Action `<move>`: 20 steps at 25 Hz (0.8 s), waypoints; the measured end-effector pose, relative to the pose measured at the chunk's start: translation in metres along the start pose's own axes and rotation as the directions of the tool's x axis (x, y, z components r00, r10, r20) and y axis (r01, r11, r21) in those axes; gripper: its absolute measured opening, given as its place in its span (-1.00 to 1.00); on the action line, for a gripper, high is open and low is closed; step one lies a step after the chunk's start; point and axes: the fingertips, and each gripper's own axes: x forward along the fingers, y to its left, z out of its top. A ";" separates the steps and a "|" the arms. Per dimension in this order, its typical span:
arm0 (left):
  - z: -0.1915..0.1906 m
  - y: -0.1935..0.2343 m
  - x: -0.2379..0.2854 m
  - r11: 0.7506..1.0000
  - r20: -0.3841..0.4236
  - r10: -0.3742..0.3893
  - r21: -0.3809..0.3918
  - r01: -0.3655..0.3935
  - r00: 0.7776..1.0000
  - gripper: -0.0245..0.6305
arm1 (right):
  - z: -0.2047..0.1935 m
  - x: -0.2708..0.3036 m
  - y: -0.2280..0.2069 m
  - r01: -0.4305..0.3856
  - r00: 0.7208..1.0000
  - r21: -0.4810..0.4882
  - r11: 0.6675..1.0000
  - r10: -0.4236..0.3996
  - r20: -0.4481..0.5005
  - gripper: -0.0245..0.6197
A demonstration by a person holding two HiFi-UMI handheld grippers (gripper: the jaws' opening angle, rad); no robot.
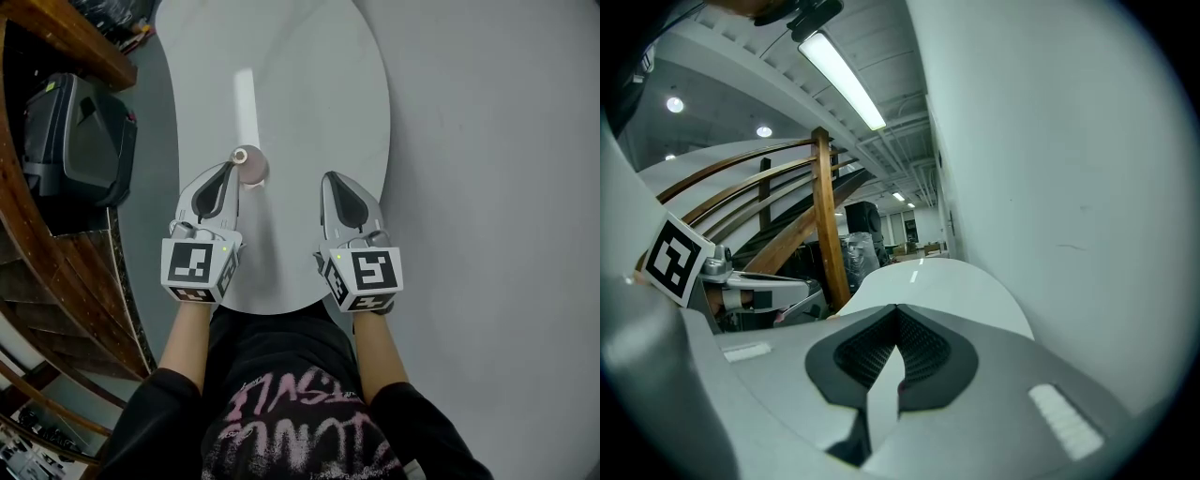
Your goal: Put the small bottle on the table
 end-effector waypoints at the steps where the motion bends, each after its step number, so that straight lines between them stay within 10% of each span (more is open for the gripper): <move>1: 0.001 0.000 -0.001 1.000 0.002 0.000 -0.001 0.000 1.000 -0.92 | 0.001 -0.001 0.001 -0.001 1.000 -0.002 1.000 0.001 0.001 -0.88; 20: 0.027 -0.009 -0.025 0.999 0.067 0.001 0.034 -0.003 0.998 -0.92 | 0.022 -0.019 0.015 -0.019 0.998 -0.044 0.999 0.022 0.055 -0.88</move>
